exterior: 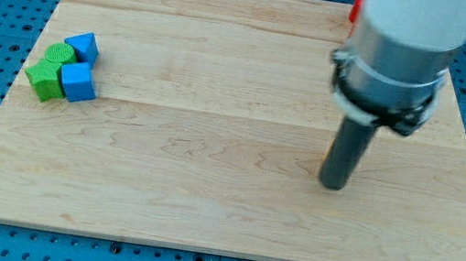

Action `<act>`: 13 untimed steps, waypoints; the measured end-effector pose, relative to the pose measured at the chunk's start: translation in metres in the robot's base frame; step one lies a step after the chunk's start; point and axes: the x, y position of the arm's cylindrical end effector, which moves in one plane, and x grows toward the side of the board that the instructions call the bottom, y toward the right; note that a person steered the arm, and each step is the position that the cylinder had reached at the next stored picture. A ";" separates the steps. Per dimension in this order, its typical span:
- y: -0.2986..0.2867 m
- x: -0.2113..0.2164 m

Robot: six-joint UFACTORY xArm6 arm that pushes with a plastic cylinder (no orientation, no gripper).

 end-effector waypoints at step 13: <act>0.054 -0.177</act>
